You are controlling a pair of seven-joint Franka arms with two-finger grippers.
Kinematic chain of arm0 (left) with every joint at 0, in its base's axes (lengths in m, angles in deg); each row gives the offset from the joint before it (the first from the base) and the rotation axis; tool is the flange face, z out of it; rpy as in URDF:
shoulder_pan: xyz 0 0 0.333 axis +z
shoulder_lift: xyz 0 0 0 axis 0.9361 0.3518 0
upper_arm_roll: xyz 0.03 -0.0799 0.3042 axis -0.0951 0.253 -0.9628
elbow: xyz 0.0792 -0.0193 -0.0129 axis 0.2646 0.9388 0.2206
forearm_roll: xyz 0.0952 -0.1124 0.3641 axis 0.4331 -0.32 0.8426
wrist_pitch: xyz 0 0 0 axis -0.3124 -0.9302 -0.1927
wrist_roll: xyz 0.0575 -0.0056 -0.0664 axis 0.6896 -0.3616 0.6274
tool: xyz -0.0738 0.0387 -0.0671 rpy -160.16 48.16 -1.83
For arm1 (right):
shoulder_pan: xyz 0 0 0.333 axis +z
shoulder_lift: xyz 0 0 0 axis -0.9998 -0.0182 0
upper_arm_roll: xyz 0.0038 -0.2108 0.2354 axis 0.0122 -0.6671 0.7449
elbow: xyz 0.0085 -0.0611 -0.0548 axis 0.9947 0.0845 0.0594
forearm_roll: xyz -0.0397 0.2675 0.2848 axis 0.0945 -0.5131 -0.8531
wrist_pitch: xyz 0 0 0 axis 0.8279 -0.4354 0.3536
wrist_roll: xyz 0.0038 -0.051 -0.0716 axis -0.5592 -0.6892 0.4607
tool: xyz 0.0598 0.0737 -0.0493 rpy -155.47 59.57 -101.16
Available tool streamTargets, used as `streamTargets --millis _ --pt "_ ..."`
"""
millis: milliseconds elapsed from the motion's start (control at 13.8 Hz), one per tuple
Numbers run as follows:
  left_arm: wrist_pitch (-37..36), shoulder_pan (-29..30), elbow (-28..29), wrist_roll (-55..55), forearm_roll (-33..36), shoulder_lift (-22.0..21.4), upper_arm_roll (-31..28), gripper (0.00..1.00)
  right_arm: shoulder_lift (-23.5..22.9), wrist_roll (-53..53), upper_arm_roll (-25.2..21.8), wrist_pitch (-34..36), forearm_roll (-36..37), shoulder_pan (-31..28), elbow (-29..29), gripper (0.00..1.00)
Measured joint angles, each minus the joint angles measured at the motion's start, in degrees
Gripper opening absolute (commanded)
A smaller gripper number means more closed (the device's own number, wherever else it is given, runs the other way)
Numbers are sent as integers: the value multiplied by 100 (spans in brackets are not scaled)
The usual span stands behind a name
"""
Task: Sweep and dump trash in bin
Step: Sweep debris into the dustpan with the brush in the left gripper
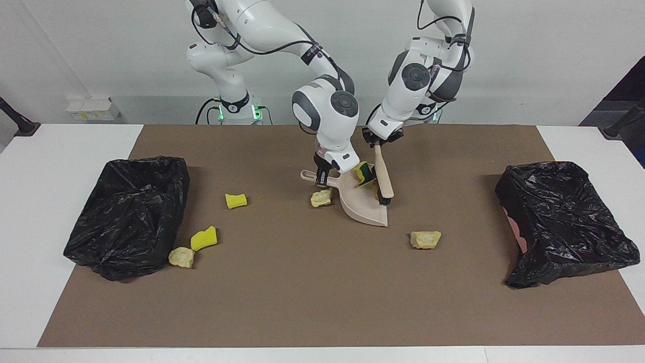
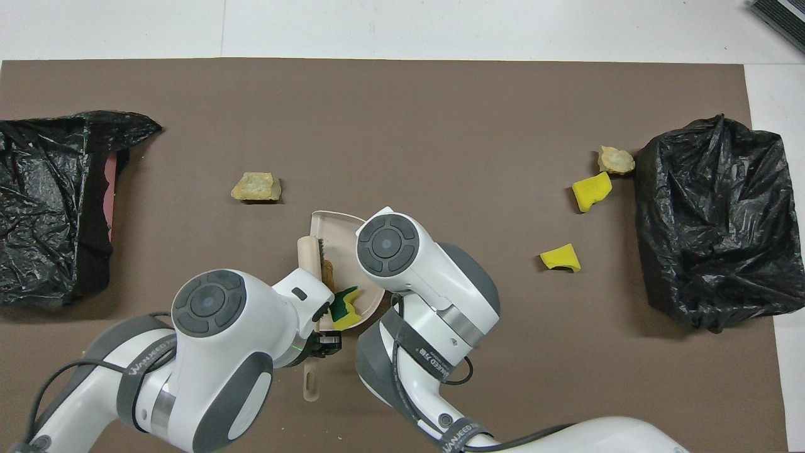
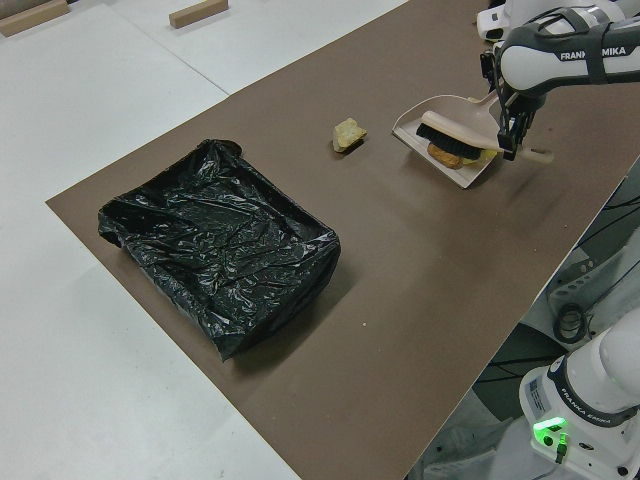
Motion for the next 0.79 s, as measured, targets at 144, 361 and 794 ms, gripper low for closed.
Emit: streamTargets --millis 144,361,794 --pt "-166 257 -486 -252 18 229 -78 0 0 0 0 0 0 -3 -6 0" --pt "-213 622 -818 -1112 442 472 -274 0 0 0 -2 0 0 -20 -15 0" --pt "-106 740 -1669 -3352 1730 1319 -1150 0 -1 0 -11 -2 0 -40 -23 0"
